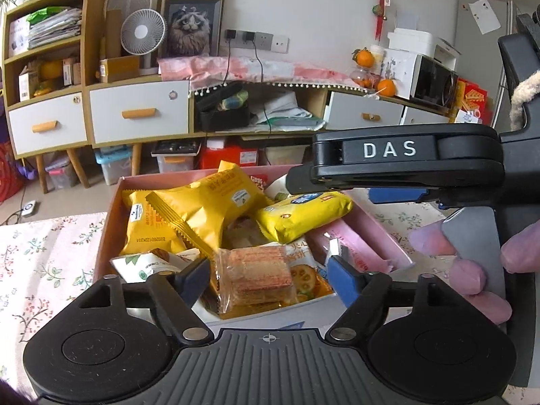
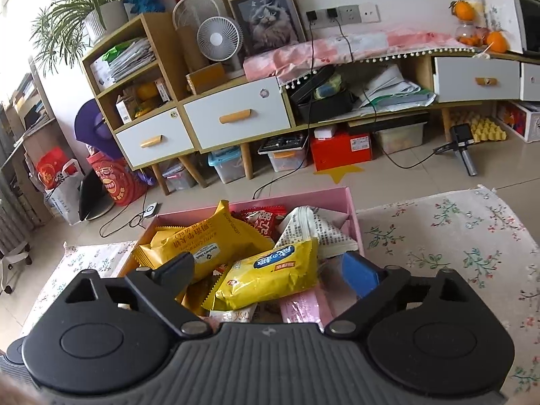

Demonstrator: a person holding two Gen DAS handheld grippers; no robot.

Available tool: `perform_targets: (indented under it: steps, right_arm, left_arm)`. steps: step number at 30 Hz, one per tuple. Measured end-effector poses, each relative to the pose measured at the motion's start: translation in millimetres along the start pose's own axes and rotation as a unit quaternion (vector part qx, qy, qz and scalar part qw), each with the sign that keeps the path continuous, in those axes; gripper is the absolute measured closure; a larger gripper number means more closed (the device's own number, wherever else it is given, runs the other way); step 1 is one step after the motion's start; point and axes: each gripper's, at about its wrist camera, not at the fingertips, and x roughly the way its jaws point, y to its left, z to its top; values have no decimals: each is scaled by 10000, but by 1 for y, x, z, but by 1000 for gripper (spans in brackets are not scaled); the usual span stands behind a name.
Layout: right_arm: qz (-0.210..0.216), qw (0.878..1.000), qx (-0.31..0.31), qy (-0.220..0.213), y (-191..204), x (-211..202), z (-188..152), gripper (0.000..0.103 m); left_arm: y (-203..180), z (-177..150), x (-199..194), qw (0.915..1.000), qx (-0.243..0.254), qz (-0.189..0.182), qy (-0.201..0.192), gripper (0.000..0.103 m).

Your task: Organize snacks

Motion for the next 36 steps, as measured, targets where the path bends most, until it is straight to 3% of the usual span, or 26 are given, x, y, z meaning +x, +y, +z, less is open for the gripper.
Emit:
perform_targets:
  steps: [20,36]
  right_arm:
    - [-282,9995,-55,130,-13,-60,-23,5]
    - [-424,9963,-596,452,19,-98,-54,3]
  left_arm:
    - [-7,-12,-74,9990,-122,341,276,10]
    - [0,-35,-122,9926,-498,887,663,3]
